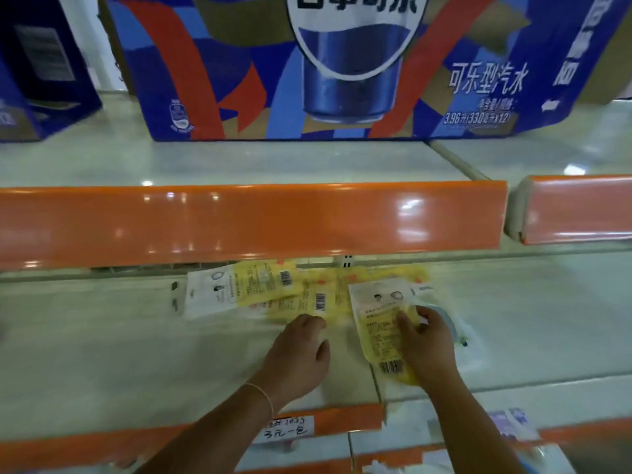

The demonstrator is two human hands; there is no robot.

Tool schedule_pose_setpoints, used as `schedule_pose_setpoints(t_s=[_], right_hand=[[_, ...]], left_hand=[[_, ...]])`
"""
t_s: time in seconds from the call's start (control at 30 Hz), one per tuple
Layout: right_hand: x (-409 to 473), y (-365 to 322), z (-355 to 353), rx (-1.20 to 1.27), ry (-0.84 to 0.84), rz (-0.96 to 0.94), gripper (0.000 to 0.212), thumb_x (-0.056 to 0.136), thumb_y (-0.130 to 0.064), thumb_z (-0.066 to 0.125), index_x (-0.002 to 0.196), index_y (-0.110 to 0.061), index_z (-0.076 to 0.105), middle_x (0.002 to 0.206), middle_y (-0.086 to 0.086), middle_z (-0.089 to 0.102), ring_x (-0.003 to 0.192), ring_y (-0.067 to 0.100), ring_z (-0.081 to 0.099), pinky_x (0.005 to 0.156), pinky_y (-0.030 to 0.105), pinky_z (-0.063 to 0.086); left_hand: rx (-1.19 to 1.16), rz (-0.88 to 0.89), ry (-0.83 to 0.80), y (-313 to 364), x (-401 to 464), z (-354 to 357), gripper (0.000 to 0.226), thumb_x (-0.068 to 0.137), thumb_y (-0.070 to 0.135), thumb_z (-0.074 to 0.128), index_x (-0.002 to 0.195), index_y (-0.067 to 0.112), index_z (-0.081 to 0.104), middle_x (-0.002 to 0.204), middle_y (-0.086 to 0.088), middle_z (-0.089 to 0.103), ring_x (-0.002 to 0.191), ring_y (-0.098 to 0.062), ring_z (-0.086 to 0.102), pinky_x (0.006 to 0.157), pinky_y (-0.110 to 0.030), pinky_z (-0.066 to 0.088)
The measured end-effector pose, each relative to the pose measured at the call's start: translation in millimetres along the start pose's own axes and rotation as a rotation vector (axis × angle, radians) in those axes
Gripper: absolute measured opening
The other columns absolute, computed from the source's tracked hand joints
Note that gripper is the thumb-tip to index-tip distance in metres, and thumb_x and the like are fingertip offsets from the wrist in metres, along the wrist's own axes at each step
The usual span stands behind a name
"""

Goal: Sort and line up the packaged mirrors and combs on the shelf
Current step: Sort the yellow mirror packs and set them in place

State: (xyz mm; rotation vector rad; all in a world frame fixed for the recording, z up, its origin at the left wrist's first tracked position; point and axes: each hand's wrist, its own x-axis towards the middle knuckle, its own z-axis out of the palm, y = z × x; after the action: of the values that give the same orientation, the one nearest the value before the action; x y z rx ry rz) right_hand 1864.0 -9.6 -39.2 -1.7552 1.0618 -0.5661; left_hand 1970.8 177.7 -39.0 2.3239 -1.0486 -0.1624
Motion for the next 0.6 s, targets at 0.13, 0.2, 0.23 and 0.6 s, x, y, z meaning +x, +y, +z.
schedule_pose_setpoints(t_s=[0.13, 0.2, 0.23, 0.6], right_hand=[[15.1, 2.1, -28.4, -0.093, 0.091, 0.005, 0.034, 0.091, -0.033, 0.060, 0.120, -0.016, 0.056, 0.101, 0.007, 0.068, 0.085, 0.024, 0.064, 0.079, 0.039, 0.055], [23.7, 2.8, -36.6, -0.142, 0.109, 0.016, 0.035, 0.091, -0.033, 0.059, 0.122, -0.018, 0.055, 0.105, 0.008, 0.068, 0.087, 0.025, 0.064, 0.082, 0.040, 0.054], [27.2, 2.3, -39.9, -0.159, 0.113, 0.021, 0.035, 0.091, -0.033, 0.059, 0.122, -0.018, 0.054, 0.107, 0.008, 0.068, 0.090, 0.026, 0.064, 0.084, 0.040, 0.053], [40.1, 3.0, -37.0, -0.605, 0.151, 0.046, 0.056, 0.086, -0.030, 0.059, 0.138, -0.021, 0.042, 0.134, 0.012, 0.051, 0.122, 0.036, 0.043, 0.101, 0.048, 0.035]], left_hand=[[0.016, 0.071, -0.041, 13.2, 12.8, 14.1, 0.037, 0.097, 0.030, 0.044, 0.131, 0.017, 0.047, 0.131, 0.000, 0.047, 0.119, -0.016, 0.047, 0.095, -0.027, 0.042], [0.025, 0.091, -0.056, 17.7, 18.4, 17.8, 0.037, 0.097, 0.030, 0.043, 0.131, 0.017, 0.047, 0.131, 0.000, 0.047, 0.119, -0.016, 0.046, 0.095, -0.026, 0.041], [0.030, 0.097, -0.062, 19.7, 20.8, 19.1, 0.037, 0.097, 0.030, 0.043, 0.131, 0.017, 0.047, 0.131, 0.000, 0.047, 0.119, -0.016, 0.046, 0.095, -0.026, 0.041], [0.080, 0.056, -0.082, 12.0, 26.7, 16.5, 0.039, 0.097, 0.031, 0.044, 0.132, 0.015, 0.047, 0.132, -0.001, 0.046, 0.119, -0.018, 0.046, 0.097, -0.029, 0.042]])
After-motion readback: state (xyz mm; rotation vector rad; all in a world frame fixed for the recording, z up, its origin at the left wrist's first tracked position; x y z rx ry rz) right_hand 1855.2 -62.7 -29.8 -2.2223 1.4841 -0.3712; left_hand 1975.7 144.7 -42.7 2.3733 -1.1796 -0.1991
